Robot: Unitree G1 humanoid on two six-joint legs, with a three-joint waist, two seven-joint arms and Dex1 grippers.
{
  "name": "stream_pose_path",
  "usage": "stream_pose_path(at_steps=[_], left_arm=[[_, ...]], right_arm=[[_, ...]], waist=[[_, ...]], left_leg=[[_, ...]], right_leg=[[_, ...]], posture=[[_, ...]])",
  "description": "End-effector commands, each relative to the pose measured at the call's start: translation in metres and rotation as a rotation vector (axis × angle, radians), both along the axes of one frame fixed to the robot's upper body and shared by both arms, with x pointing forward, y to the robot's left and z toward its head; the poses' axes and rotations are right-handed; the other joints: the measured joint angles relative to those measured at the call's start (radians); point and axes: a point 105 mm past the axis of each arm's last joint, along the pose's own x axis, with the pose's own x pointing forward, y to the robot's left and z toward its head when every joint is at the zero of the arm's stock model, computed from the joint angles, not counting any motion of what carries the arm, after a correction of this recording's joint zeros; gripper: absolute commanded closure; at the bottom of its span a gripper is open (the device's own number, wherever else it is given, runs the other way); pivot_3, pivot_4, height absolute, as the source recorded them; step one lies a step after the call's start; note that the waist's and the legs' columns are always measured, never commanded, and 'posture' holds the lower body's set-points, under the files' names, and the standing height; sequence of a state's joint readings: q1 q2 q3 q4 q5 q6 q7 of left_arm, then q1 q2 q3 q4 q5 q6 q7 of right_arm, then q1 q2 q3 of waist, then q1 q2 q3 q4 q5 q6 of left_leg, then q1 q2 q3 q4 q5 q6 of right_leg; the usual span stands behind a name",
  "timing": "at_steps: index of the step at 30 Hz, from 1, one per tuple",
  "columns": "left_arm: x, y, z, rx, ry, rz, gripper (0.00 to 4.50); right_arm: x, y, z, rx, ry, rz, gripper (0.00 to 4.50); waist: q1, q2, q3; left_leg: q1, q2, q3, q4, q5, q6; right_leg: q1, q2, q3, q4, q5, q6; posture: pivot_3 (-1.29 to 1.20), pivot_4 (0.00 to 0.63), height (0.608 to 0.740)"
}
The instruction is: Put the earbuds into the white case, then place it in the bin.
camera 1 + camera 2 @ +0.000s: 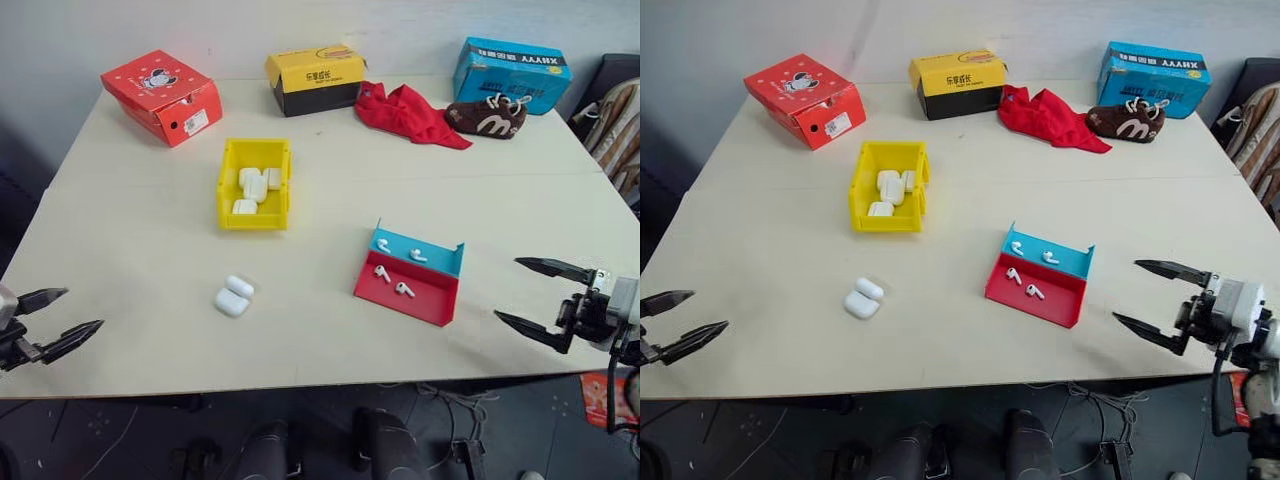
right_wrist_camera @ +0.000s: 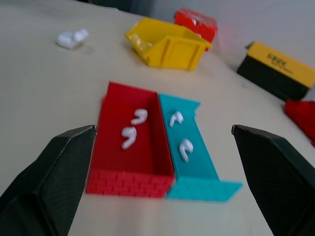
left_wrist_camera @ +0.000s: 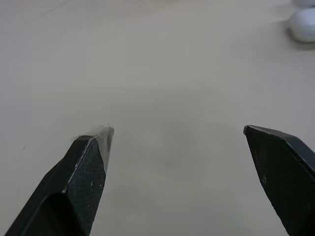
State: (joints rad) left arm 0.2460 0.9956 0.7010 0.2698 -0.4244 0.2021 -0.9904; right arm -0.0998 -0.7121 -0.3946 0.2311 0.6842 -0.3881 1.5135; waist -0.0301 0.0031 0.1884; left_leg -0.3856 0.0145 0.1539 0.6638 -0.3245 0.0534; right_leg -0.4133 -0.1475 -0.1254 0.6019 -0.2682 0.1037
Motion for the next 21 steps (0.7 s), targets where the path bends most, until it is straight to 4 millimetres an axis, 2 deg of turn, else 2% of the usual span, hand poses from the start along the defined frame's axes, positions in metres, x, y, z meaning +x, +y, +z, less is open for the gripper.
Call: stream_pose_path(at_steps=[1,5,7,11,15,21], left_arm=[[-0.019,0.034,0.002,-0.010,0.112,0.199,0.01],[-0.032,0.041,0.003,-0.084,0.225,0.280,0.01],[-0.033,0.030,0.005,-0.127,0.263,0.244,0.01],[-0.018,-0.013,0.021,-0.184,0.269,0.079,0.01],[-0.005,-0.075,0.041,-0.171,0.308,-0.158,0.01],[0.006,-0.155,0.049,-0.110,0.456,-0.332,0.01]], right_arm=[[-0.012,0.016,0.015,0.040,-0.090,0.090,0.00],[-0.019,0.024,0.015,0.034,-0.148,0.135,0.00],[-0.019,0.025,0.013,0.028,-0.153,0.136,0.00],[-0.018,0.024,0.012,0.046,-0.131,0.135,0.00],[-0.019,0.027,0.012,0.040,-0.116,0.159,0.00],[-0.020,0.030,0.012,0.012,-0.099,0.168,0.00]], waist=[[0.001,0.000,0.000],[0.007,-0.003,-0.002],[0.008,-0.004,-0.002],[0.007,-0.004,-0.002],[0.003,-0.004,-0.002],[0.003,-0.001,-0.001]], left_leg=[[0.000,0.000,0.000,0.000,0.000,0.001],[0.000,-0.001,0.000,0.000,-0.001,0.001],[0.000,-0.001,-0.001,0.000,-0.001,0.001],[0.000,-0.001,-0.001,0.000,-0.001,0.000],[0.000,-0.001,-0.002,0.000,-0.001,-0.001],[0.001,-0.001,-0.002,0.001,0.000,-0.002]], right_leg=[[0.000,0.000,0.000,0.000,0.000,0.000],[0.000,-0.001,0.000,-0.001,0.000,0.000],[0.000,-0.001,0.000,-0.001,0.000,0.000],[0.000,-0.002,0.000,-0.001,0.000,-0.001],[0.000,-0.001,0.001,0.000,-0.001,-0.002],[0.001,0.000,0.001,0.004,-0.002,-0.004]], posture=[[0.00,0.150,0.740],[0.00,0.150,0.740],[0.00,0.150,0.740],[0.00,0.150,0.740],[0.00,0.150,0.740],[0.00,0.150,0.740]])
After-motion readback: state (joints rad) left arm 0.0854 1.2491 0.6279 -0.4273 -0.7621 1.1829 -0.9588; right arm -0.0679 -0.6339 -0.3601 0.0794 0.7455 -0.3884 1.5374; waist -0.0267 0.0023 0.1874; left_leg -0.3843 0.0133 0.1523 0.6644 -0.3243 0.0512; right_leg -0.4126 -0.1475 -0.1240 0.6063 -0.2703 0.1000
